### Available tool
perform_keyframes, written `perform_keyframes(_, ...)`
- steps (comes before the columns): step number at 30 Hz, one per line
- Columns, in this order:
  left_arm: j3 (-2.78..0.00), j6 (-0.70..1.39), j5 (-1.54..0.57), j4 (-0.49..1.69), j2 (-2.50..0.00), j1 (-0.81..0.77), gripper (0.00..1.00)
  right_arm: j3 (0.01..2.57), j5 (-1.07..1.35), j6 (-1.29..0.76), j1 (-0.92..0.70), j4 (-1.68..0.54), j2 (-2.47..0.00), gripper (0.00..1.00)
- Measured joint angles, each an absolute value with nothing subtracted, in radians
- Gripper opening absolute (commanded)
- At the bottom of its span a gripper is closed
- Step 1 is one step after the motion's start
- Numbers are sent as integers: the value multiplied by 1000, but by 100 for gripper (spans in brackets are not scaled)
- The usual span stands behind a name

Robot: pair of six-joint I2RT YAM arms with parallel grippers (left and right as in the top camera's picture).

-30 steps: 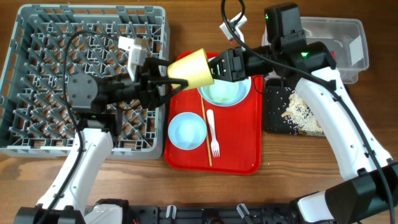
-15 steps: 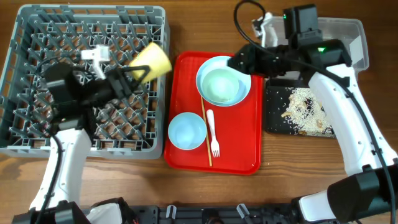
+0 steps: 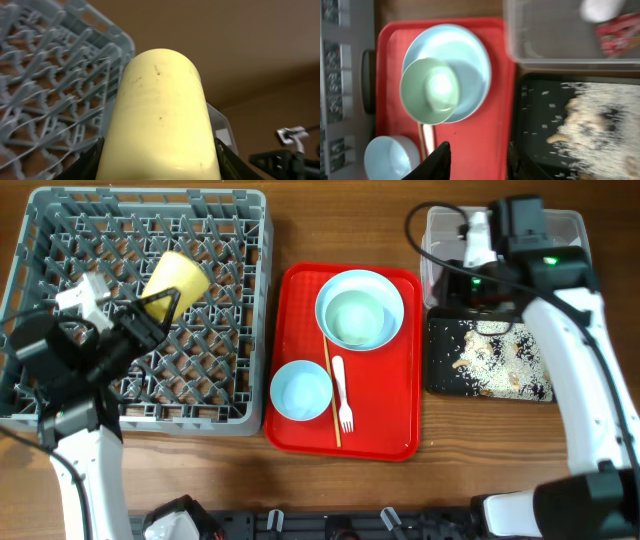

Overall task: Sort waste into correct bins and load items into the dishwasher rack
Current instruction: 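Place the yellow cup into the dish rack with the left gripper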

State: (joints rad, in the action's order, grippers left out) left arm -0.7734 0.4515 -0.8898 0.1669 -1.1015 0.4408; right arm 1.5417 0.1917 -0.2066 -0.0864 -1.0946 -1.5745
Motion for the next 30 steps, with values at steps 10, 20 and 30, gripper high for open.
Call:
perform_keyframes(10,-978,290,-550,714,-1074,465,4,1542,147,-199,119,-1192,-1468,36)
perform_keyframes(20,-1035,253,-310,994,-1115,439,4,1542,145,-196,133,-1205,-1468,36)
perform_keyframes(30,-1036,236,-202,963,-1315,330,8,1542,145,-196,133,-1215,-1468,36)
